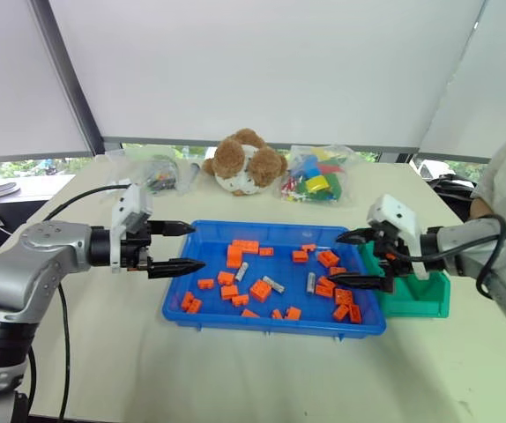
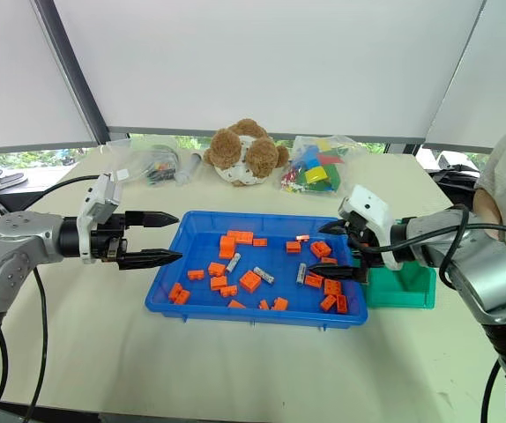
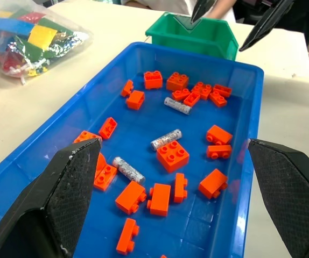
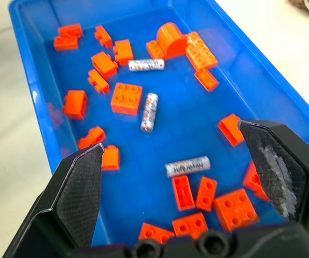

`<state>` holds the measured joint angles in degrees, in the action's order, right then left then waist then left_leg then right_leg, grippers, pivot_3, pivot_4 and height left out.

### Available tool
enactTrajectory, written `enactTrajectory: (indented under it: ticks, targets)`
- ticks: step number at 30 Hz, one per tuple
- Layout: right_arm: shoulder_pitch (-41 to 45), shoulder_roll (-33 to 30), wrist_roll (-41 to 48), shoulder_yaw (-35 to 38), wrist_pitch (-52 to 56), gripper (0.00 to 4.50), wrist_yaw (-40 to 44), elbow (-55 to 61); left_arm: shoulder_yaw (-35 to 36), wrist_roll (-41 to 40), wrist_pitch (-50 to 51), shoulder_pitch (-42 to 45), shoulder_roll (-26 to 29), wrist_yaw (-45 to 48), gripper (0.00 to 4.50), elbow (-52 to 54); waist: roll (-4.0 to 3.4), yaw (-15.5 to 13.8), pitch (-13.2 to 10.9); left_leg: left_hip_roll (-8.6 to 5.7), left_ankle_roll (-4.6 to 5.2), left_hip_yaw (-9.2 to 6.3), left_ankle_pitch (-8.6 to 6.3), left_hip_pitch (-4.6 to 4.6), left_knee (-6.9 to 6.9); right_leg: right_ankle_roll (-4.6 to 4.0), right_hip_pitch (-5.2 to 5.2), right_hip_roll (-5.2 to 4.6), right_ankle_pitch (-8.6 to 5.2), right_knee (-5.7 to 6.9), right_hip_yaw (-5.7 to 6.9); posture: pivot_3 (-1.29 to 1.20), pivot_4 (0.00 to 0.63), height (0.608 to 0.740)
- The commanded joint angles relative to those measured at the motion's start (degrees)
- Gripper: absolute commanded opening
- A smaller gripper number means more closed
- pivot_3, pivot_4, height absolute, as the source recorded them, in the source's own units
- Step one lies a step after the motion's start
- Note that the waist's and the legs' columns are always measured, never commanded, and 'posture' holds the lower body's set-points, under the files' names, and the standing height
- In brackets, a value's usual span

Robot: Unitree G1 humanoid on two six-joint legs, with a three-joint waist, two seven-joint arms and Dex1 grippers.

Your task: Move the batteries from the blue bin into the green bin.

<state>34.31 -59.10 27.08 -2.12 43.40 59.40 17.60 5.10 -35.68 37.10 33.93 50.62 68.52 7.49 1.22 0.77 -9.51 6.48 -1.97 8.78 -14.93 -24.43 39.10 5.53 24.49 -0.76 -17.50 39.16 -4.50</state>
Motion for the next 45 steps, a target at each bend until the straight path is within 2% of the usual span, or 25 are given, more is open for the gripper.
enactTrajectory:
  ticks: [1,9,14,18,30,38,45]
  targets:
    - [3.9,3.3,-2.2,-2.2,1.9,4.36,-3.6,-0.5,1.4,-0.4,-0.7,0.5,0.6,0.1,4.50,1.3,0.00,0.1,0.0,0.01,-0.03,0.00,0.02,0.00,0.00,0.00,0.00,0.00,0.00,0.00,0.00,0.00,0.150,0.727]
    - [13.9,20.0,-8.9,-14.2,6.7,4.36,-11.3,-8.8,0.1,0.7,-1.7,3.1,-0.2,0.7,4.50,-1.6,0.00,0.3,0.0,0.02,-0.12,0.06,0.07,-0.03,-0.01,-0.01,0.11,0.03,0.00,0.06,-0.01,0.00,0.150,0.727]
    - [16.6,26.8,-13.2,-18.9,4.3,4.36,-12.4,-15.8,-0.4,1.2,-2.0,4.1,0.0,1.9,4.50,-2.5,0.00,-0.1,0.0,0.02,-0.22,0.10,0.12,-0.08,0.00,0.00,0.12,0.00,0.00,0.05,0.00,0.00,0.150,0.727]
    - [19.4,33.4,-17.7,-22.9,-0.4,4.36,-13.2,-27.1,-1.8,3.1,-3.3,3.5,2.3,4.7,4.50,-2.7,0.02,0.3,0.0,0.02,-0.21,0.12,0.12,-0.08,0.01,0.00,0.13,0.01,0.00,0.06,0.00,0.00,0.150,0.727]
    - [22.7,42.2,-22.6,-22.5,-7.9,4.36,-11.9,-43.1,-1.0,3.5,-3.0,2.6,2.8,5.1,4.50,-2.1,0.02,0.4,0.0,0.04,-0.25,0.15,0.14,-0.13,-0.05,0.00,0.20,0.02,0.01,0.08,0.00,0.00,0.150,0.727]
    - [24.3,45.8,-25.8,-22.4,-9.3,4.36,-13.0,-49.2,-0.5,3.3,-2.6,2.1,2.8,4.2,4.50,-1.2,0.01,0.5,0.0,0.04,-0.25,0.15,0.14,-0.13,-0.05,0.00,0.21,0.02,0.01,0.08,0.00,0.00,0.150,0.727]
    - [23.9,46.5,-27.6,-22.4,-8.9,4.36,-12.7,-50.6,-0.2,3.0,-2.4,1.7,2.8,3.4,4.50,-0.6,0.02,0.5,0.0,0.04,-0.25,0.14,0.14,-0.13,-0.05,0.00,0.19,0.02,0.01,0.08,0.01,0.00,0.150,0.727]
